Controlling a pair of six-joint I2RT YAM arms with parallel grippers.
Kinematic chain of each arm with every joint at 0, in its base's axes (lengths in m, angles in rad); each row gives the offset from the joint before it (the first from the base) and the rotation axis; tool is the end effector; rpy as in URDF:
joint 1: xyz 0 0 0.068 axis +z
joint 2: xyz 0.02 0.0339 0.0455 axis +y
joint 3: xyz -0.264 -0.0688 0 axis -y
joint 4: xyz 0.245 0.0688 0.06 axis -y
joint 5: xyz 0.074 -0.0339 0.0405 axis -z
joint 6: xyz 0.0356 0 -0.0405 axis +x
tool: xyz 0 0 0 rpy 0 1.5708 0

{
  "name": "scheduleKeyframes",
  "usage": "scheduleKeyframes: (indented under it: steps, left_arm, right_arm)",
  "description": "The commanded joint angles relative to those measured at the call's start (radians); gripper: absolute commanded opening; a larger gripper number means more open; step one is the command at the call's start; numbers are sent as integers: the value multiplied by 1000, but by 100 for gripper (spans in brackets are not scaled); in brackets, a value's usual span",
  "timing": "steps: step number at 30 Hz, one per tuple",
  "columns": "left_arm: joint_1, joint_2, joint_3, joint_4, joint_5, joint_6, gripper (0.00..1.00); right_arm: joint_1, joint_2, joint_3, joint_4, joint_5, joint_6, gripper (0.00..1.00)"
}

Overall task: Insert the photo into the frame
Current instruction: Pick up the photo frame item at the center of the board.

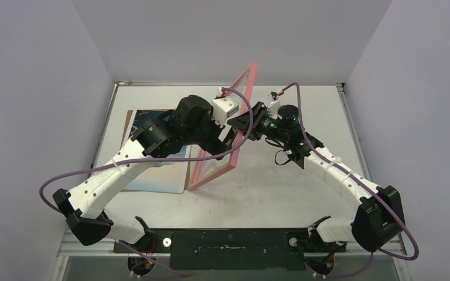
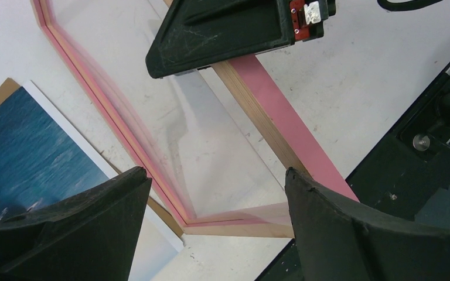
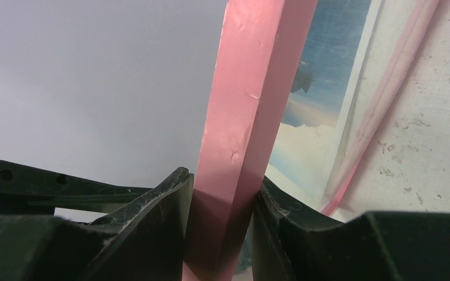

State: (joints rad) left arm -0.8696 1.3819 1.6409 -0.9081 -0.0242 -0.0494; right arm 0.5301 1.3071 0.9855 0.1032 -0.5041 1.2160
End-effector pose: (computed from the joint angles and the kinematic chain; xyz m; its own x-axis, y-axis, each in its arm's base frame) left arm 0.1808 -0.2128 0.4273 -0.4266 0.4287 -0.7964 0.7312 0.6817 -0.0247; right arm 0.2547 0.1692 0.3251 -0.8616 0.4468 -0.2410 -0.1198 0.2823 0.9518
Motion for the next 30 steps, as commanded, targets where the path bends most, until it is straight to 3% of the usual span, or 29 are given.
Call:
scheduleKeyframes:
  steps: [1, 19, 30]
  left_arm:
    - [-1, -28, -4, 16, 24, -25, 84]
    - [-66, -27, -2, -5, -82, 45, 84]
    - [-68, -36, 20, -3, -253, 192, 81]
  right_arm:
    - [-5, -31, 3, 115, -8, -44, 36]
    - [-5, -35, -5, 117, -2, -42, 36]
    - [-4, -41, -8, 111, -1, -47, 36]
